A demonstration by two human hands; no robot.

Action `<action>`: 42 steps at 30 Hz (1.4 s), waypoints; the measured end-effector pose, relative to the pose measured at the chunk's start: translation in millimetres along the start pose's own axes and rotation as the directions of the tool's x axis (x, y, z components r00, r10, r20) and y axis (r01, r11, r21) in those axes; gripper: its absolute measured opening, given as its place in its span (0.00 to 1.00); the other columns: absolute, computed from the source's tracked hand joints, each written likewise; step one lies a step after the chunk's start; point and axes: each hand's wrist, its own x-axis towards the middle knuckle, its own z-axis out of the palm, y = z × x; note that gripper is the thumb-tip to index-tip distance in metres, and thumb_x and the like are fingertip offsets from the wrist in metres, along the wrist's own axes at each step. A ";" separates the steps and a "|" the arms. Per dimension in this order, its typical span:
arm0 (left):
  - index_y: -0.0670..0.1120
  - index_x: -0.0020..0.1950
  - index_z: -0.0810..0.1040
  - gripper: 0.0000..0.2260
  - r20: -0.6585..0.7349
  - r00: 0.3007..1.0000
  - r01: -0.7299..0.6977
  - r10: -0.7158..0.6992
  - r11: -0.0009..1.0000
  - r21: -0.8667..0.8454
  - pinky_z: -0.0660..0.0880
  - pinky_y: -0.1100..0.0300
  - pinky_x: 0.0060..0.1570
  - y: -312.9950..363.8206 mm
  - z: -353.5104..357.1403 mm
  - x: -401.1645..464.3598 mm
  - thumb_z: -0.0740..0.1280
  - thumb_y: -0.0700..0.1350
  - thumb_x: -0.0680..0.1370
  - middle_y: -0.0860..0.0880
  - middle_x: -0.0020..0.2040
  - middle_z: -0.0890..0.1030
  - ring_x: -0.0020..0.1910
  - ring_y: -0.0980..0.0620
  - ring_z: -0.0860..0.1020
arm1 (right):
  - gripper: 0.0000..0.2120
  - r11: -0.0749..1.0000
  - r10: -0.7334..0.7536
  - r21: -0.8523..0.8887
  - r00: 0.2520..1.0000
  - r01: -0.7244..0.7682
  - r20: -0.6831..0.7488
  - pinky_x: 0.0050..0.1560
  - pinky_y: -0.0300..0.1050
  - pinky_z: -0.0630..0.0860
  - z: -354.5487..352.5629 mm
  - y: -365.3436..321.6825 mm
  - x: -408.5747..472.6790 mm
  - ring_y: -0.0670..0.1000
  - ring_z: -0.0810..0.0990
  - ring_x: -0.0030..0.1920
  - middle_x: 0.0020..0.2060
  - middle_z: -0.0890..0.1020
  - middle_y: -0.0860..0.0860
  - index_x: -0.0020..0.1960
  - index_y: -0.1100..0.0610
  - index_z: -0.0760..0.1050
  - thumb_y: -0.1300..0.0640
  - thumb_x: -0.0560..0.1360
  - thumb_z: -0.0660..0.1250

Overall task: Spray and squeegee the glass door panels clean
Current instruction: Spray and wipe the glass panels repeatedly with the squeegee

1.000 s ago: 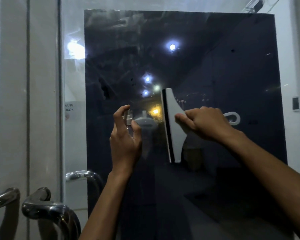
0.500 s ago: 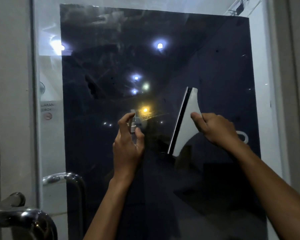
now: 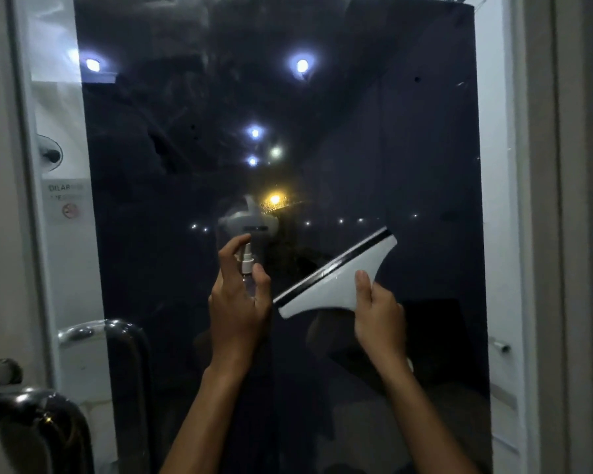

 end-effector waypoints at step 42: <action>0.57 0.67 0.66 0.16 0.146 0.932 0.327 -0.332 0.943 0.060 0.74 0.53 0.36 10.3 -6.2 -215.6 0.59 0.47 0.79 0.50 0.42 0.78 0.36 0.51 0.77 | 0.35 0.796 0.604 -0.079 0.778 -0.601 0.170 0.54 0.53 0.79 14.5 202.9 -226.5 0.58 0.83 0.47 0.44 0.84 0.57 0.52 0.58 0.80 0.30 0.75 0.48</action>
